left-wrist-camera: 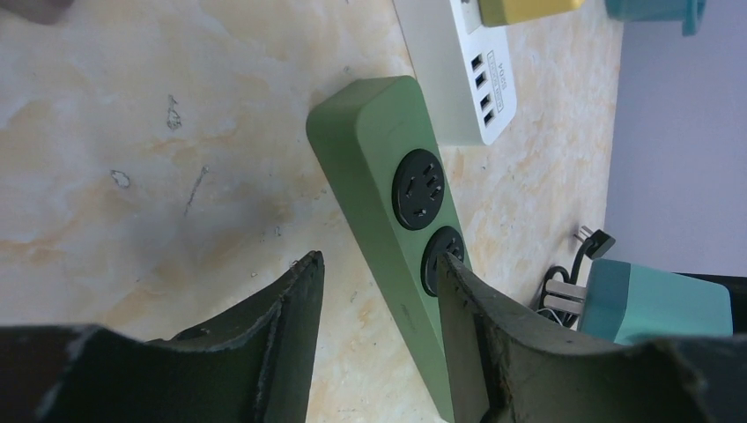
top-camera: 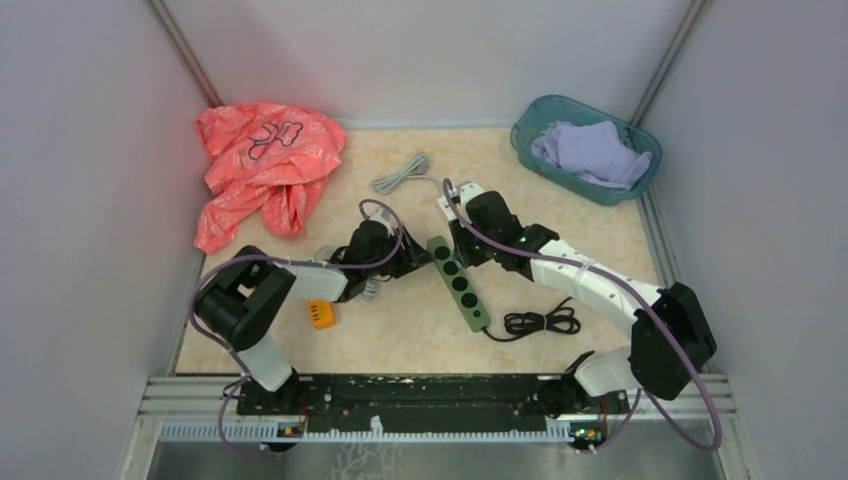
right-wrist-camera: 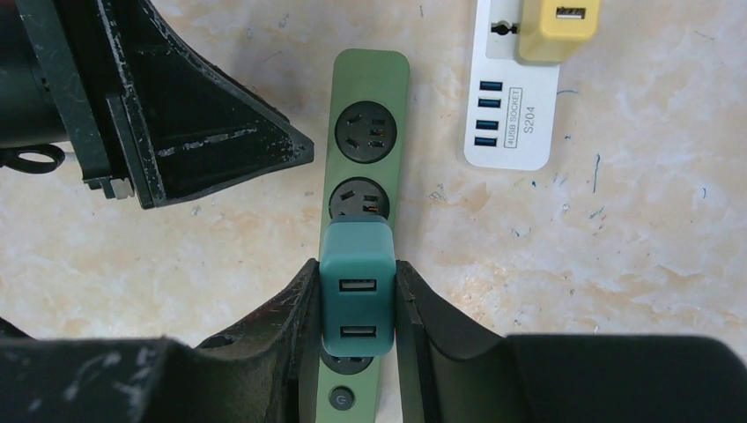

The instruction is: Insert the plug

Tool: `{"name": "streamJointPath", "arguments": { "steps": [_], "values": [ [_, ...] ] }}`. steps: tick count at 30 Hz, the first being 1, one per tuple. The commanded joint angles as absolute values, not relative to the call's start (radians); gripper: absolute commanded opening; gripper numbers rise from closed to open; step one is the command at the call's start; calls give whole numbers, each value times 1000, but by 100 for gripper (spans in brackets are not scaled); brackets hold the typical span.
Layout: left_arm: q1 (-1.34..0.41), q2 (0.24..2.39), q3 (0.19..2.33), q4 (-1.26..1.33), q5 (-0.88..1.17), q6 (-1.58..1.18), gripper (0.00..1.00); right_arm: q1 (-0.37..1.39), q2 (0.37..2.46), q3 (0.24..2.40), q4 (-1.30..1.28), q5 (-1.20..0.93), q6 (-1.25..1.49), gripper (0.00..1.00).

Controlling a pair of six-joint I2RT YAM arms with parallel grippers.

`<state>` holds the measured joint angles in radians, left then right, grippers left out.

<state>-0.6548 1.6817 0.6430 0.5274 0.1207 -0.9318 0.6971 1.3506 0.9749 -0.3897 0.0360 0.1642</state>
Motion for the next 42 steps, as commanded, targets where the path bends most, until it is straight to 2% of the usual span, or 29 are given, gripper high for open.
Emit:
{"name": "streamJointPath", "arguments": {
  "steps": [1, 10, 17, 42],
  "values": [
    [-650, 1737, 681, 593, 208, -964, 54, 692, 1365, 979, -331, 43, 157, 0],
    [-649, 1804, 693, 605, 225, -986, 52, 697, 1415, 982, -311, 47, 155, 0],
    [-649, 1824, 691, 606, 236, -996, 45, 713, 1461, 1005, -318, 78, 152, 0],
    [-649, 1824, 683, 605, 248, -995, 44, 761, 1531, 1057, -320, 161, 193, 0]
  ]
}}
